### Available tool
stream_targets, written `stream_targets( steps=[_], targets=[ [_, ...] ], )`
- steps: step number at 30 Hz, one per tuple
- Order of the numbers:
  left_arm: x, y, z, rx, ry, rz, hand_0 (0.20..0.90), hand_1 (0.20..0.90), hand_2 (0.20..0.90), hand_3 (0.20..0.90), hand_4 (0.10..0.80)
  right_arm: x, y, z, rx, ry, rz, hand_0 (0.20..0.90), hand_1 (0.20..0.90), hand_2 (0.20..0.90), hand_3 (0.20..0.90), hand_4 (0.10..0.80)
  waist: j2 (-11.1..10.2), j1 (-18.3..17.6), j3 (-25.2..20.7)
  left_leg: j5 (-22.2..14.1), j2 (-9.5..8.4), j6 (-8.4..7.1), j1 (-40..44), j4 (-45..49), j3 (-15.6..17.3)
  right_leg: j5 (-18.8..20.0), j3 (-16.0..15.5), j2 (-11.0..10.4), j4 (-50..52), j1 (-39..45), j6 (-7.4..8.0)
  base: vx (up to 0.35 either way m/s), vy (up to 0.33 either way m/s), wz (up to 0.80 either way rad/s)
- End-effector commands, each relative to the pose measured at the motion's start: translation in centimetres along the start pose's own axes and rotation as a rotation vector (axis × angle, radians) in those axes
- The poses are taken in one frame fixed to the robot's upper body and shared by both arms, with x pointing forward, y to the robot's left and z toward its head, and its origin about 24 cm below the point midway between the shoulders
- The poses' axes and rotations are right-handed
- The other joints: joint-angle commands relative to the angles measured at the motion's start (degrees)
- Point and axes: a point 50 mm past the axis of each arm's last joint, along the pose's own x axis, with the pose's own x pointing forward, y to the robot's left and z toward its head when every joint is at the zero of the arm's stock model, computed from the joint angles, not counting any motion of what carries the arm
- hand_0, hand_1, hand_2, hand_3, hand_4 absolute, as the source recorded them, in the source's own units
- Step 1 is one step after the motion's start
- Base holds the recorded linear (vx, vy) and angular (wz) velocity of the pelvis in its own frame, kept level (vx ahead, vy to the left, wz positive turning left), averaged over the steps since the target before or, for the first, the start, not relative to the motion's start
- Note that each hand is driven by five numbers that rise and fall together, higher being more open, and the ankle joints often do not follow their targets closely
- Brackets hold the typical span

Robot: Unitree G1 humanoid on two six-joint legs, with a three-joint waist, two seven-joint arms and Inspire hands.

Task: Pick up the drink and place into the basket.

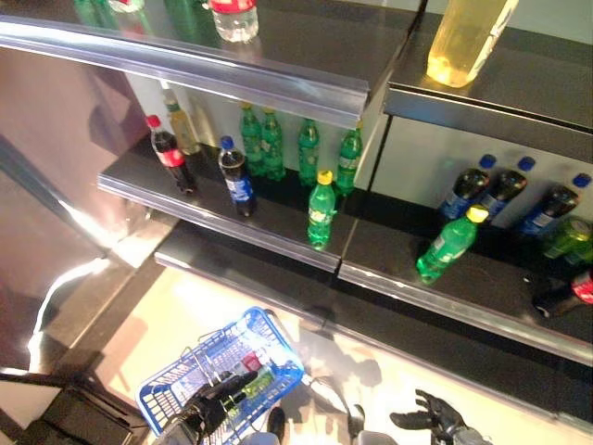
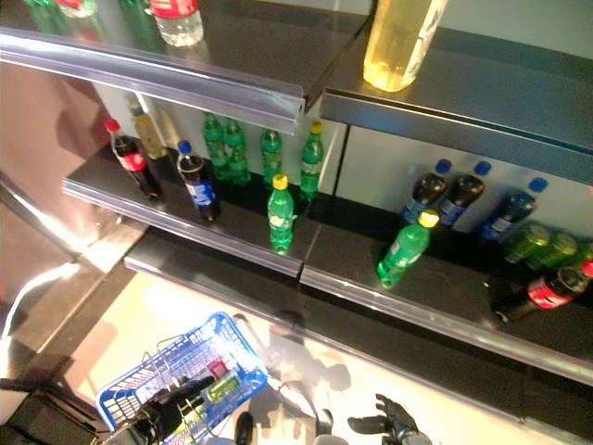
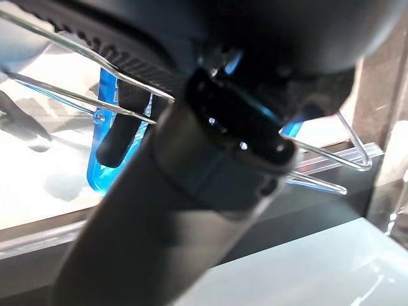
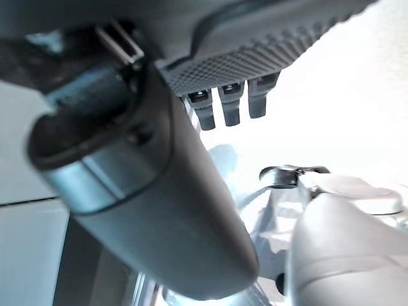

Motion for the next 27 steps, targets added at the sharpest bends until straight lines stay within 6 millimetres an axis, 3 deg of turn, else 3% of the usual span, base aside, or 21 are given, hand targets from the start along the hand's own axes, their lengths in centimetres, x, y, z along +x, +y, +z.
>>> stream_targets(
  steps=[1,6,8,11,21,27],
  targets=[
    [0.6,-2.5,2.5,0.004,-0.108,-0.159,0.300,0.300,0.300,0.200,0.100,-0.3,-1.2,-0.8,-0.007,0.024,-0.020,0.900,0.900,0.900,0.900,0.800,1.01,0.50,-1.43,-4.26,0.33,0.31,-6.14,7.16,-4.92,0.79,0.88,-3.58,8.00,-1.16,4.20,-0.121,-0.220,-0.74],
    [0.9,-3.3,2.5,-0.017,-0.115,-0.150,0.300,0.300,0.300,0.200,0.100,0.0,-0.5,0.1,-0.034,0.022,-0.001,0.900,0.900,0.900,0.900,0.800,1.00,1.58,-2.10,-4.21,0.82,-0.94,-9.92,9.92,-4.88,0.42,-0.69,-4.08,3.83,0.20,4.20,-0.074,-0.196,-0.22],
    [0.8,-2.8,2.2,-0.021,-0.101,-0.146,0.300,0.300,0.300,0.200,0.100,0.1,-0.6,0.4,-0.015,0.019,-0.011,0.900,0.900,0.900,0.900,0.800,1.15,1.83,-2.57,-3.59,2.22,-2.40,-9.28,10.22,-4.87,-0.20,-1.56,-4.14,3.28,1.76,3.85,0.031,-0.180,-0.15],
    [0.6,-2.5,0.9,-0.009,-0.072,-0.153,0.300,0.300,0.300,0.200,0.100,-0.1,-1.3,-0.1,0.001,0.033,-0.036,0.900,0.900,0.900,0.900,0.800,1.82,1.54,-3.25,-2.62,3.02,-3.12,-6.84,7.47,-4.73,-0.89,-2.87,-4.06,2.05,4.35,3.60,0.062,-0.036,0.11],
    [0.1,-1.4,-0.5,-0.047,-0.040,-0.143,0.300,0.300,0.300,0.200,0.100,-0.8,-2.4,-2.4,0.007,0.087,-0.071,0.900,0.900,0.900,0.900,0.800,3.57,-0.03,-5.49,-2.25,4.00,-4.04,0.51,1.29,-3.22,-2.24,-5.28,-3.97,0.83,8.32,3.45,0.090,0.030,0.07],
    [-0.2,-1.5,-1.3,-0.226,-0.018,-0.224,0.300,0.300,0.300,0.200,0.100,-1.1,-2.5,-3.2,-0.018,0.112,-0.063,0.900,0.900,0.900,0.900,0.800,3.36,-0.26,-5.95,-2.35,4.41,-4.22,1.71,0.30,-2.46,-2.09,-5.37,-3.55,-0.05,8.68,3.32,0.053,0.008,-0.01]
  ],
)
